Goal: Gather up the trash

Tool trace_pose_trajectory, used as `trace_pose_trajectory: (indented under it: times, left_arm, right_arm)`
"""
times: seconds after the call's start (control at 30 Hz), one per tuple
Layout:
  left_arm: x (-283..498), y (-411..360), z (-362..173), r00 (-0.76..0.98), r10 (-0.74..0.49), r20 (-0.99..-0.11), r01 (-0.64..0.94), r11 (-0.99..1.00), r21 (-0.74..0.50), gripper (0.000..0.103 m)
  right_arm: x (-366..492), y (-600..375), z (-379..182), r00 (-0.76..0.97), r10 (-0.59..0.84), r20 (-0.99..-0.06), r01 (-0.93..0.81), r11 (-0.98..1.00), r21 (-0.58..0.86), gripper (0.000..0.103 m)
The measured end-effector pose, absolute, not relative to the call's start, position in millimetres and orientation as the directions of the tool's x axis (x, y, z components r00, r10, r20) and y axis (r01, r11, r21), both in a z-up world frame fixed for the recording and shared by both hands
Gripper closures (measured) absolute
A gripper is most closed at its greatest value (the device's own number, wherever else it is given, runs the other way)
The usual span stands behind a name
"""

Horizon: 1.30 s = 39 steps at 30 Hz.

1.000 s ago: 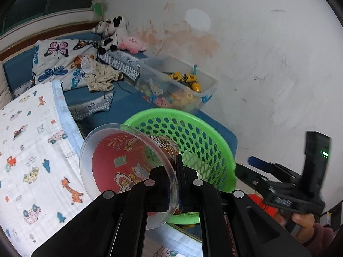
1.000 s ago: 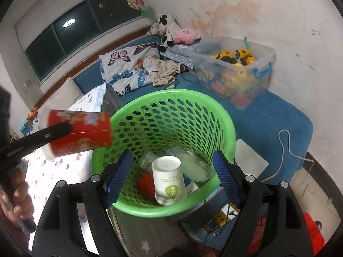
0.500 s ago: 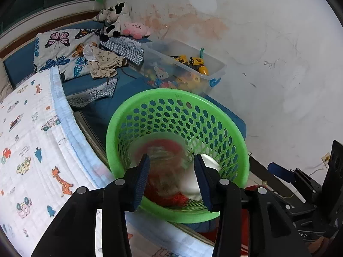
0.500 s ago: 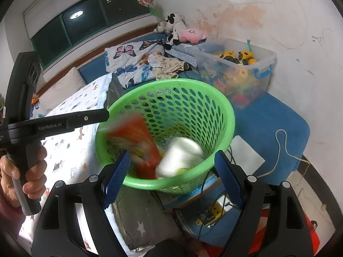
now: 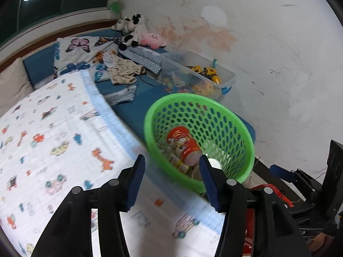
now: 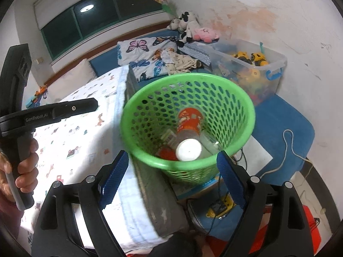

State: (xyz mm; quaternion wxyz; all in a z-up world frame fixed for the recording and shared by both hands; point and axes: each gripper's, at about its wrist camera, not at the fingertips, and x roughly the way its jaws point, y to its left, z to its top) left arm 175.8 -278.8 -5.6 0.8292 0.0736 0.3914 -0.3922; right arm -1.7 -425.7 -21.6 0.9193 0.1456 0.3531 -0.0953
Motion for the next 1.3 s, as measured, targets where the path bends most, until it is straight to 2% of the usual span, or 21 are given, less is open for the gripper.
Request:
trace_pose_trajectory:
  times: [0.23,0.3,0.37,0.47,0.9,1.3]
  left_arm:
    - [161,-233,2,0.461,-0.563,-0.685,0.667,0.73,-0.151,0.042]
    - [160,-223,3,0.478,-0.552,-0.683,0.652,0.745,-0.145,0.037]
    - [157,-210,4,0.497,-0.539,-0.68,0.634,0.761,-0.14,0.035]
    - [153,-195,5,0.527,-0.517,-0.675,0.608,0.784,-0.126,0.026]
    - [131,-137,10,0.611,-0.462,-0.644,0.541,0.837,-0.087,0.01]
    - [123,-108,3,0.655,-0.397,-0.643,0.478,0.877,-0.053,0.008]
  right_arm:
    - [3,-393,-14,0.731,-0.065,-0.679,0.227,0.962,0.153,0.016]
    - [3,-386,-13,0.732,-0.063,-0.678,0.217,0.966,0.144,0.015]
    - [3,-378,-12,0.732,-0.056,-0.678,0.205,0.969,0.141,0.015]
    - [5,-369,-11,0.732,-0.052,-0.68,0.188,0.974,0.128,0.015]
    - [6,-334,-9,0.734,-0.065,-0.676,0.137,0.989,0.054,0.011]
    - [8,-323,-11,0.735,-0.064,-0.675,0.123,0.992,0.04,0.009]
